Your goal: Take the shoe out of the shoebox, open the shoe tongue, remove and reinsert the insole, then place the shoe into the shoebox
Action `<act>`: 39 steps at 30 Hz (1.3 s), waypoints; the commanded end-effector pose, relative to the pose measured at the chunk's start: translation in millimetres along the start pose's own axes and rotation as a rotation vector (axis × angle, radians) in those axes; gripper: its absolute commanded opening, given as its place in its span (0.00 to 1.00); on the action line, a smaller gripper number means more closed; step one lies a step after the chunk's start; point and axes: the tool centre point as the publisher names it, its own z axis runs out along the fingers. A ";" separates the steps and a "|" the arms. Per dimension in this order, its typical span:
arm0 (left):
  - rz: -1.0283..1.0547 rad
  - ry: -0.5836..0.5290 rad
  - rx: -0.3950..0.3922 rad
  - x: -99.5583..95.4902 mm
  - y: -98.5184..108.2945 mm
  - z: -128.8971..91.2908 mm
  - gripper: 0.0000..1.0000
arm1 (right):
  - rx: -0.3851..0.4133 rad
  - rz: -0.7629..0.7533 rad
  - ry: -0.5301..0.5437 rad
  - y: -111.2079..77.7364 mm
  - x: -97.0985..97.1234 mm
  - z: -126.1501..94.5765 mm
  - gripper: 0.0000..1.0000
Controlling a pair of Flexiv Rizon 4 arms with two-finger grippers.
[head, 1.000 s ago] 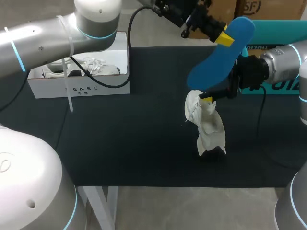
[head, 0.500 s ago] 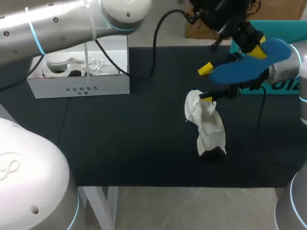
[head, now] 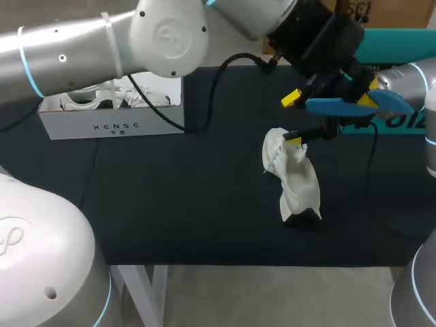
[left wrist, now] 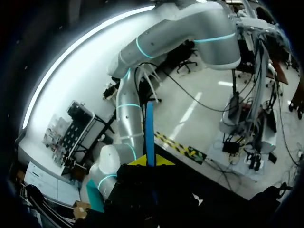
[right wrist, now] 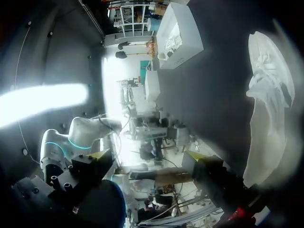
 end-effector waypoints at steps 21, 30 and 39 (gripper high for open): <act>0.066 -0.131 0.045 34.2 31.9 -3.0 0.00 | -0.001 0.000 -0.001 0.1 -0.2 0.7 1.00; 0.054 -0.116 0.041 32.4 32.0 -4.8 0.00 | -0.001 0.002 -0.001 -1.0 2.0 -3.7 1.00; 0.054 -0.116 0.041 32.4 32.0 -4.8 0.00 | 0.016 0.023 0.006 -9.9 9.3 -12.3 1.00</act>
